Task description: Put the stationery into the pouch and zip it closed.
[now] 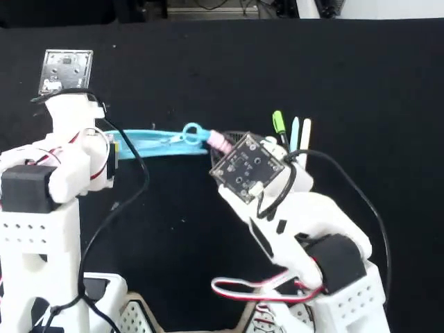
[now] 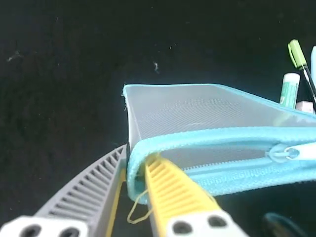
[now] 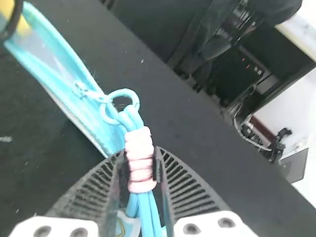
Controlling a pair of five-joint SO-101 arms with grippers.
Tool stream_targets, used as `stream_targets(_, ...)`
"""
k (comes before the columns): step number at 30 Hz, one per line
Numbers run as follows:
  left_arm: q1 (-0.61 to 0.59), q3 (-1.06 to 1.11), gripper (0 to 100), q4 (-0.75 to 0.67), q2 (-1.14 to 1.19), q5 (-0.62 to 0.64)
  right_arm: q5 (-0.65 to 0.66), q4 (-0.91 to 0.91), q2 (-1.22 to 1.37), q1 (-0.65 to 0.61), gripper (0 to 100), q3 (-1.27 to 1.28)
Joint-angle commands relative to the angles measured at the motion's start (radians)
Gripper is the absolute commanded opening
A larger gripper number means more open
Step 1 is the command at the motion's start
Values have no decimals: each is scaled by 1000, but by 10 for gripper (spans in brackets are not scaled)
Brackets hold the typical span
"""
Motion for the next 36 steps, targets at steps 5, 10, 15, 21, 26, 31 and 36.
stream_targets(5,-15,133,33,-84,-21,-87,-11,-87,139,123,11,-47)
stream_targets(10,-21,131,33,-77,-25,-157,-11,-86,140,126,11,-59)
stream_targets(15,-22,140,30,-78,-23,-153,-8,-12,140,195,11,-61)
stream_targets(21,-21,142,30,-114,-23,-112,-3,84,140,273,11,-58)
stream_targets(26,-21,189,30,-157,-23,-112,-2,84,140,338,11,-53)
stream_targets(31,-18,245,30,-203,-23,-112,-2,84,140,362,11,-15)
stream_targets(36,-12,265,30,-212,-23,-110,-9,120,107,330,17,-24)
